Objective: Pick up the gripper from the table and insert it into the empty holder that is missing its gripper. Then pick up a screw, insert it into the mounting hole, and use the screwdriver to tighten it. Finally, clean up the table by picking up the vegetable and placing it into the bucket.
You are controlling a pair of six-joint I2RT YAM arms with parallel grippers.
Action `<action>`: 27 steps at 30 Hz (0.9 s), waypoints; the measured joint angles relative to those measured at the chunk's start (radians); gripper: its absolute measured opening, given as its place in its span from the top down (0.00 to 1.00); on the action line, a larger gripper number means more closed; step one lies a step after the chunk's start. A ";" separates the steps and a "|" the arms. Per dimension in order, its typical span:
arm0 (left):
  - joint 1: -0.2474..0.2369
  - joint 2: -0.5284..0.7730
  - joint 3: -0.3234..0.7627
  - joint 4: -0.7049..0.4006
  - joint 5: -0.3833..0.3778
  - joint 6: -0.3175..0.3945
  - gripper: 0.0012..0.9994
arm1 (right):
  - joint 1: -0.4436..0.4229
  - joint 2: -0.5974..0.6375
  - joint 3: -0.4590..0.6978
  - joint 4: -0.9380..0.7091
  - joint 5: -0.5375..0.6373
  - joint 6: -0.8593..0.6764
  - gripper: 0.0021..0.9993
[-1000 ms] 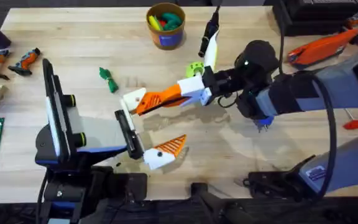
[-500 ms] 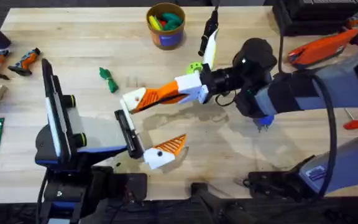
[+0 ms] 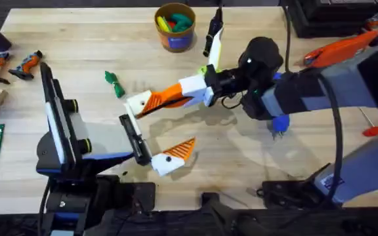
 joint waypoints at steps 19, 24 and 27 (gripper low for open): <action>-0.006 0.000 0.001 -0.004 0.021 -0.003 0.01 | 0.034 0.019 0.040 0.001 0.019 -0.007 0.19; -0.006 0.000 0.001 -0.006 0.029 -0.003 0.01 | -0.005 0.018 0.041 0.001 0.019 -0.009 0.18; -0.006 0.000 0.001 -0.006 0.030 -0.003 0.01 | -0.060 0.001 0.041 -0.032 0.019 -0.033 0.17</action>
